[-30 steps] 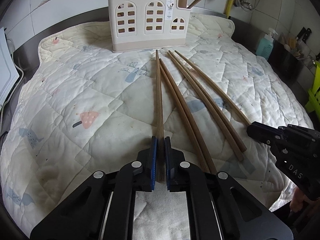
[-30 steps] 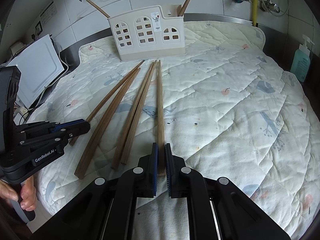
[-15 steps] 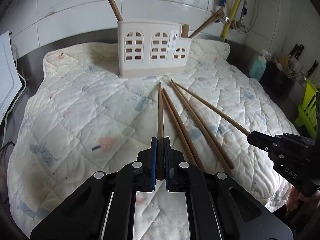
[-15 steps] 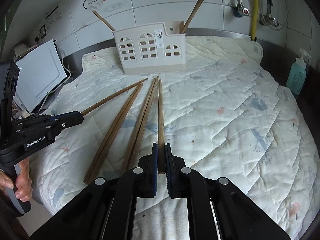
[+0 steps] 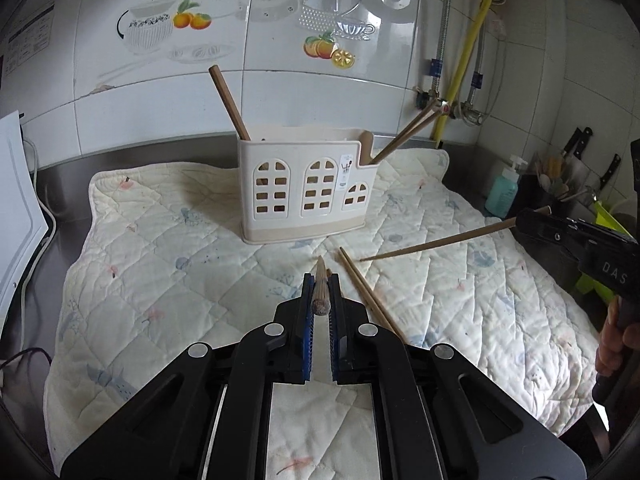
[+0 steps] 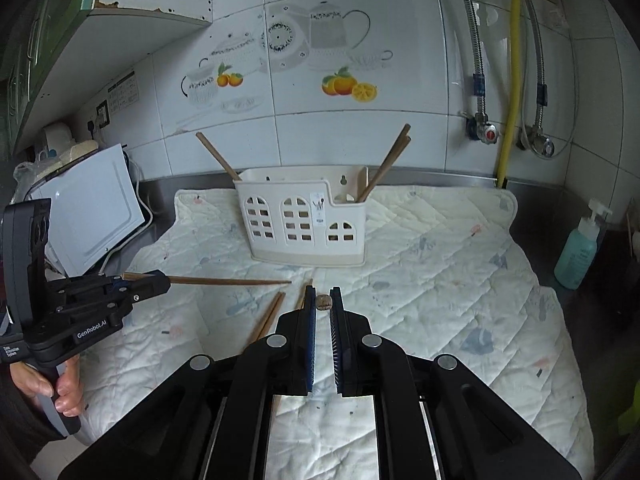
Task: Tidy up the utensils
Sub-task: 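Lift the left tool's chopstick into the holder while the right tool inserts its own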
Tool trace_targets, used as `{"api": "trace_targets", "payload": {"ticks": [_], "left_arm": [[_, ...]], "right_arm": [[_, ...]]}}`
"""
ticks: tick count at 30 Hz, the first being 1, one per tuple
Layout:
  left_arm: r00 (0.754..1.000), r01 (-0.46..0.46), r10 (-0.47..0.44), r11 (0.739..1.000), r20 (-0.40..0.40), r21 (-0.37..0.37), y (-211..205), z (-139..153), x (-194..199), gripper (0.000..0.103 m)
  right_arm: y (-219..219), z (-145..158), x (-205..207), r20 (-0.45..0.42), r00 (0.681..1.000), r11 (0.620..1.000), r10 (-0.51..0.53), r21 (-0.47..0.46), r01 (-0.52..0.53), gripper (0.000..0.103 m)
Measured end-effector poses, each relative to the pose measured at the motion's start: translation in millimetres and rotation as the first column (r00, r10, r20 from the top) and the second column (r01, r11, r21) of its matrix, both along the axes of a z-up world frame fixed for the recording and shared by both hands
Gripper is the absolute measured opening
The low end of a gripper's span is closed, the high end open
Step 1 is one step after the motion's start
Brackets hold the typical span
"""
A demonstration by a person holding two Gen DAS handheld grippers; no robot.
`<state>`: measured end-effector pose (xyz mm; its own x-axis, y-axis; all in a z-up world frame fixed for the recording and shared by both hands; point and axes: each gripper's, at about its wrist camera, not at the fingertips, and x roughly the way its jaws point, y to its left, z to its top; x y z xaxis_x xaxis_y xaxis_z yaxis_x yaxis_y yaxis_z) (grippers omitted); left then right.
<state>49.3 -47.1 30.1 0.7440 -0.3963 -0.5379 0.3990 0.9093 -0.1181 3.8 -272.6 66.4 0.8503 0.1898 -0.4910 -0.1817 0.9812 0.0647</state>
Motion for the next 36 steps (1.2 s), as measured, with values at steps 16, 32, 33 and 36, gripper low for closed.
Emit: {"api": "trace_targets", "payload": {"ticks": [16,32,33,36], "left_arm": [[0.995,0.021,-0.019,0.999,0.095,-0.024,5.3,50.8,10.4,0.005],[0.955,0.000,0.014,0.999,0.296,-0.050,-2.4,144.7,42.7,0.005],[0.953,-0.011,0.025,0.999,0.302,-0.050,-2.4,148.3,48.0,0.005],[0.955,-0.041,0.055,0.998,0.291,-0.053,-2.9,154.6,68.9,0.005]], "right_arm": [[-5.0,72.1,28.4,0.059,0.996,0.997,0.060,-0.056,-0.057,0.007],[-9.5,122.8,84.4,0.079,0.995,0.994,0.056,-0.093,-0.049,0.007],[-9.7,123.6,90.3,0.072,0.996,0.995,0.057,-0.089,-0.051,0.007],[-9.5,122.5,110.8,0.031,0.998,0.995,0.061,-0.084,-0.059,0.007]]}}
